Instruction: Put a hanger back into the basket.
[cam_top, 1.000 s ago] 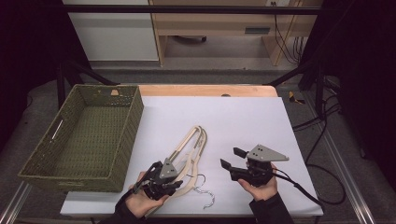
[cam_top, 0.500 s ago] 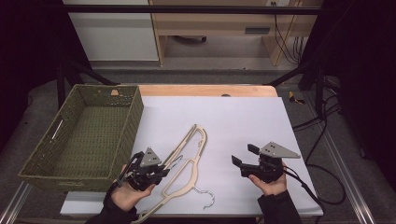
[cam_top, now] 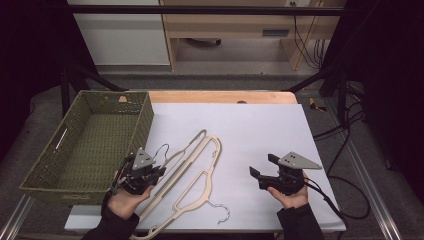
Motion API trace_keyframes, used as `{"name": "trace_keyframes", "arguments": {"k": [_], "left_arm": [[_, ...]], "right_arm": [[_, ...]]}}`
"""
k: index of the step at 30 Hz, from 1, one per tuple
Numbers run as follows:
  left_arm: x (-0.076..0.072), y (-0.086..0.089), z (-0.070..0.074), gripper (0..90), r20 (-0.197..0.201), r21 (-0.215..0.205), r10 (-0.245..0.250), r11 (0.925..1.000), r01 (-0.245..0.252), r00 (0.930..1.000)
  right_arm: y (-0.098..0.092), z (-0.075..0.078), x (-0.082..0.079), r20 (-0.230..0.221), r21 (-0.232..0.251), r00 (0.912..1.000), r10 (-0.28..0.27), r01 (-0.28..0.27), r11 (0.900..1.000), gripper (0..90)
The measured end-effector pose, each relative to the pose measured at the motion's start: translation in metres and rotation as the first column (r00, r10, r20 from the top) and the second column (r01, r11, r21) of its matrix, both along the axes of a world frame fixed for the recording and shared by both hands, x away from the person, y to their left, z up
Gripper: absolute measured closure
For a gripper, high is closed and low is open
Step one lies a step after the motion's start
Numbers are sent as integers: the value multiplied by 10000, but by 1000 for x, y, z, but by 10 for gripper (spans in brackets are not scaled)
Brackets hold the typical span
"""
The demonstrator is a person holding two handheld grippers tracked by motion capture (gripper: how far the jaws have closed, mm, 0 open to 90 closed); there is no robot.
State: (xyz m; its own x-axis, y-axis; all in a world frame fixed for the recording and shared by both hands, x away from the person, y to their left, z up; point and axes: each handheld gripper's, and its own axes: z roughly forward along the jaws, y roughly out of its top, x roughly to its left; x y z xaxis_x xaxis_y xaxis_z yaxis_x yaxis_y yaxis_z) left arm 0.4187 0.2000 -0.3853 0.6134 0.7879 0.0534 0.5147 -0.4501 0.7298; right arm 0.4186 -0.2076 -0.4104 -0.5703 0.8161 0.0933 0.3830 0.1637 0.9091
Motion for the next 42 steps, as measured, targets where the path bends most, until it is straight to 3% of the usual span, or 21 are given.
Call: {"name": "trace_keyframes", "arguments": {"k": [3,11,19,22,32,37,42], "left_arm": [[-1,0,0,857,173,-109,34,9999,-32,9998],[-13,2,17,857,847,-796,-200,9965,268,9962],[-22,15,44,857,1388,-1934,-580,9775,845,9886],[-24,18,54,857,1573,-2105,-636,9728,964,9855],[-18,23,102,858,2178,-2100,-1196,9635,1661,9686],[-8,33,129,858,2485,-2176,-1659,9505,2219,9543],[8,50,148,857,2562,-2107,-1704,9508,2270,9515]], "right_arm": [[-1,1,-1,43,-26,10000,40,-40,10000,172],[-5,4,-1,253,-143,9997,-53,56,9999,100],[-17,8,-2,444,332,9982,-400,386,9987,65],[-18,9,-2,564,342,9976,-413,394,9986,56],[-21,11,-2,553,280,9974,-463,448,9986,51],[-22,11,-1,571,249,9971,-499,485,9985,48],[-24,12,-1,617,302,9972,-434,416,9987,48]]}}
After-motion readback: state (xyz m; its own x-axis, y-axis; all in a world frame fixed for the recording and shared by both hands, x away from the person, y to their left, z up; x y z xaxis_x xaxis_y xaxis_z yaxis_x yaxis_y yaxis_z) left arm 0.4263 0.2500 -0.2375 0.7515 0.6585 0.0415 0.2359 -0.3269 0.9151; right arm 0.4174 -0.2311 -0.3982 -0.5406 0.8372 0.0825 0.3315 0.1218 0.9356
